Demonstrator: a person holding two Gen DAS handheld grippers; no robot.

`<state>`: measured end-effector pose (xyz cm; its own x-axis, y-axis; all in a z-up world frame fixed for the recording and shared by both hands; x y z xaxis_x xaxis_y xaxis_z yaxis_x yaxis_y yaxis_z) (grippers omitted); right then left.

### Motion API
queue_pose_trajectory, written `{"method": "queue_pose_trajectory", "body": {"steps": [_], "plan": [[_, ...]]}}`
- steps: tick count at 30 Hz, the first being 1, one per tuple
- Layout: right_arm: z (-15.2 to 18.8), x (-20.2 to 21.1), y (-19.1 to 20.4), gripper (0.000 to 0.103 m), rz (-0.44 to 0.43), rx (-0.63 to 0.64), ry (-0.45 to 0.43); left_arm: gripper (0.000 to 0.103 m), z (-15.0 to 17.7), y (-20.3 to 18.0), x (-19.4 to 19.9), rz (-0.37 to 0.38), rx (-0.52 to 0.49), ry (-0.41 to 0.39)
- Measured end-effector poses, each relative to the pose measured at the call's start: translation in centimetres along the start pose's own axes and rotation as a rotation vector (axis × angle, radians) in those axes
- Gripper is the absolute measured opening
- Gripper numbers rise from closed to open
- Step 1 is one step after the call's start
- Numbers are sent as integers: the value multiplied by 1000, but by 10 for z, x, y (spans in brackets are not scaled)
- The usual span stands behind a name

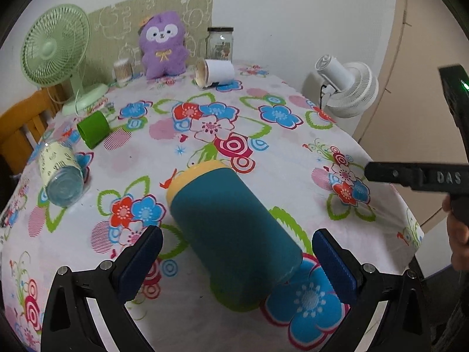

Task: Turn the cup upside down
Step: 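Tilt the teal cup sideways toward the left gripper with the right gripper, then grasp the teal cup with the left gripper while the right gripper releases it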

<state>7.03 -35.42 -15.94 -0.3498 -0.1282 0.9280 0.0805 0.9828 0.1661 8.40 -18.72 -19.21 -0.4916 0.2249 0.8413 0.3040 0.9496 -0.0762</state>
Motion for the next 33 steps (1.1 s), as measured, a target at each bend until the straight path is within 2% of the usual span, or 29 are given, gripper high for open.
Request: {"method": "queue_pose_trajectory", "body": {"steps": [8,9,11,13,19,33], "plan": [[-1,13,2,82,-38,11,-67,103,1,-5,-20,-26,6,34],[-1,13,3,82,-39,14,-69,101,0,-5,-22,-35,7,34],[0,15,4,82,-42,21,-74,90,0,-3,-24,-60,9,29],[0,15,4,82,-44,21,-77,81,0,-3,-22,-39,7,21],[2,13,0,82,-58,-2,-74,73,3,-2,-14,-46,-3,5],[7,16,24,82,-87,55,-84,65,-20,15,42,-84,-12,-152]]}}
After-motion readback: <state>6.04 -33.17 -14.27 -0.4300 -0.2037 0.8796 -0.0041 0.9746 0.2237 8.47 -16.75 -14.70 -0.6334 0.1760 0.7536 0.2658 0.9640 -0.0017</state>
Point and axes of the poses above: each gripper's, at about its wrist camera, not at the fingertips, and x roughly against the way its jaws point, y to its left, z to its underside, the point moved 7 cm from there along -x, roughly the way its jaws point, and after that the axes turned 7 degrees about y, right-handed, at the moved point
